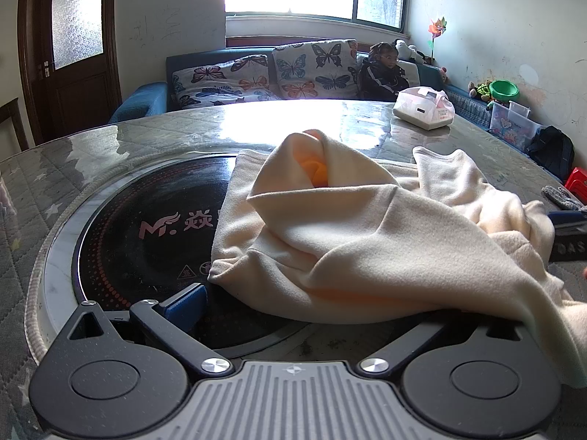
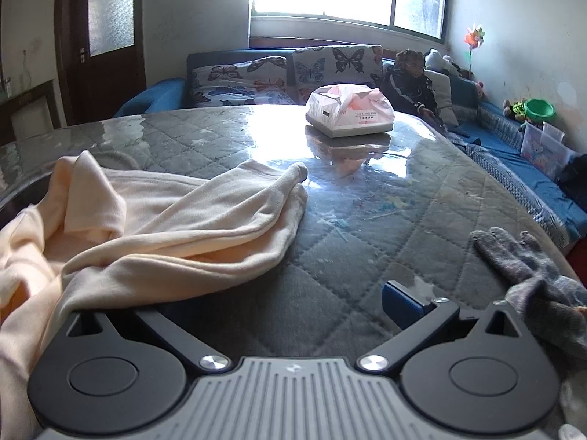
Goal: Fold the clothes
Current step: 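Move both grippers toward the crumpled cream shirt on the table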
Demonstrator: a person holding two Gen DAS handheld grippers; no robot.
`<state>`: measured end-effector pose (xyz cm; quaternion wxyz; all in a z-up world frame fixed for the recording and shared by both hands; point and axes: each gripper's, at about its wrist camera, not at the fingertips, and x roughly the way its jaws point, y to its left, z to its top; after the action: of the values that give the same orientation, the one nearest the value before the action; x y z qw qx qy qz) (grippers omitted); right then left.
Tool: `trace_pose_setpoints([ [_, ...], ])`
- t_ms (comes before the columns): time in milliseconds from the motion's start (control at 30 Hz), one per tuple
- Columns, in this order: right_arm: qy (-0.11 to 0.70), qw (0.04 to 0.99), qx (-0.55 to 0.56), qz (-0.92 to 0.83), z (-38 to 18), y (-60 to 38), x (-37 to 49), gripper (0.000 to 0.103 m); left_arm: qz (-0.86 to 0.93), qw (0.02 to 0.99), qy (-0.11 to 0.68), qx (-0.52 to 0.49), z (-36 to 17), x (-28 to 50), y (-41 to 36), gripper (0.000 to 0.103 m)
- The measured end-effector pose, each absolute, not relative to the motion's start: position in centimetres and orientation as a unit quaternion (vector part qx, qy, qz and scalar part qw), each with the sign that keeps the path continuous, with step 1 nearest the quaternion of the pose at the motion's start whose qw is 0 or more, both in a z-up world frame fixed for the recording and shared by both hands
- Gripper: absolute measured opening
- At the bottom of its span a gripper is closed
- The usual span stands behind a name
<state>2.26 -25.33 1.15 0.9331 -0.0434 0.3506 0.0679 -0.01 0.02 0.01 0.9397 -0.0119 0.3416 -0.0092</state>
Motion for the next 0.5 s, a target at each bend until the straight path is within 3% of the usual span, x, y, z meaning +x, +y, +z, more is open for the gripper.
trace_pose_setpoints([
  [500,0.295,0.951,-0.033,0.092,2.6,-25.8,-3.0,0.103,0.010,0.935,0.354,-0.016,0.4,-1.2,0.4,0.103],
])
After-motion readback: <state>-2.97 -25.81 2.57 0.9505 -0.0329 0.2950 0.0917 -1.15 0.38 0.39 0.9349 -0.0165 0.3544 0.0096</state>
